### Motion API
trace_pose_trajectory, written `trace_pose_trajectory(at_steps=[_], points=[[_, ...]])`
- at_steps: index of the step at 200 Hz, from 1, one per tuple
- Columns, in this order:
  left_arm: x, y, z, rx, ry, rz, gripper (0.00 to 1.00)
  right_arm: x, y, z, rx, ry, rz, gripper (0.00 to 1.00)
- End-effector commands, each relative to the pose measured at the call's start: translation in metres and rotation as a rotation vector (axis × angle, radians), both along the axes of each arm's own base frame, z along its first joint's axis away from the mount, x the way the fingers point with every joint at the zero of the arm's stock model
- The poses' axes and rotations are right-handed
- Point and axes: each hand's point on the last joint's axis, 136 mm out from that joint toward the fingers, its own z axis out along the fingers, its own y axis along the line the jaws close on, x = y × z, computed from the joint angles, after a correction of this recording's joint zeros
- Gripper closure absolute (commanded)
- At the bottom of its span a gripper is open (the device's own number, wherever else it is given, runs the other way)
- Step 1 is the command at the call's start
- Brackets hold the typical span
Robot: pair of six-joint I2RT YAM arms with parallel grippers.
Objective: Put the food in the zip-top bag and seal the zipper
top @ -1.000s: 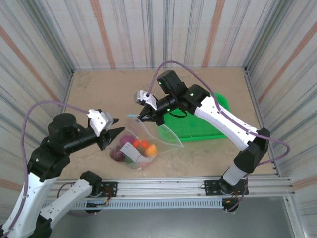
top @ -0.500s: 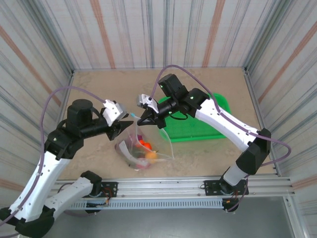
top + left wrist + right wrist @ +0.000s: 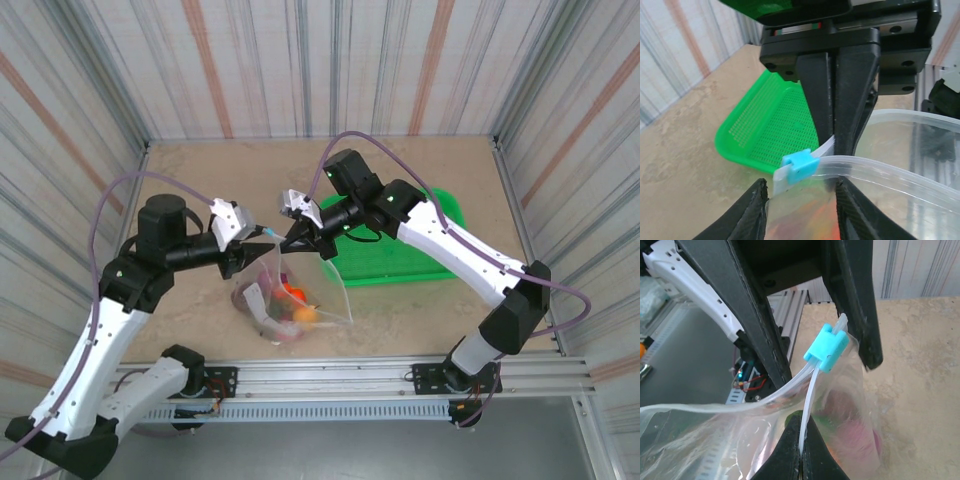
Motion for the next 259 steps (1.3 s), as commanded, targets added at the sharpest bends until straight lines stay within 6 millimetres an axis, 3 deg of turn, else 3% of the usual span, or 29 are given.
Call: trace_pose_trajectory(at_steps=[1,48,85,109,137,172,183,207,218,240,259], points=[[-0.006,-0.006,0.007,-0.033,-0.038,-0.077,0.66,-0.006,-0.004,0.013,0.04,-0.012,0.014,1.0],[-0.003,-0.005,0.002,-0.014,-0.047,-0.071,1.0,-0.002,-0.006,0.01,0.025,-0.012,-0.012,1.0],[0.002,0.0,0.002,0.013,-0.068,-0.034,1.0,0.021,-0.009,0.011,0.012,-0.009,-0.14,1.0],[0.014,0.008,0.008,0.019,-0.088,0.059,1.0,0.05,-0.016,0.02,0.016,-0.023,-0.311,0.68],[0.041,0.03,0.024,-0.013,-0.072,0.292,1.0,0.095,-0.037,0.037,0.013,-0.054,-0.627,0.54],[0.054,0.063,0.047,-0.045,-0.05,0.537,1.0,0.13,-0.099,0.035,-0.147,-0.02,-1.057,0.46],[0.052,0.066,0.052,-0.058,-0.026,0.563,1.0,0.132,-0.121,0.027,-0.221,0.009,-1.157,0.49],[0.047,0.067,0.054,-0.092,0.041,0.58,1.0,0.12,-0.17,-0.007,-0.4,0.056,-1.332,0.77],[0.045,0.069,0.054,-0.12,0.06,0.598,1.0,0.111,-0.187,-0.02,-0.444,0.119,-1.393,0.84],[0.04,0.067,0.054,-0.176,0.085,0.588,1.0,0.079,-0.222,-0.063,-0.595,0.32,-1.505,0.97],[0.036,0.059,0.045,-0.2,0.143,0.553,1.0,0.041,-0.227,-0.099,-0.728,0.449,-1.457,0.99]])
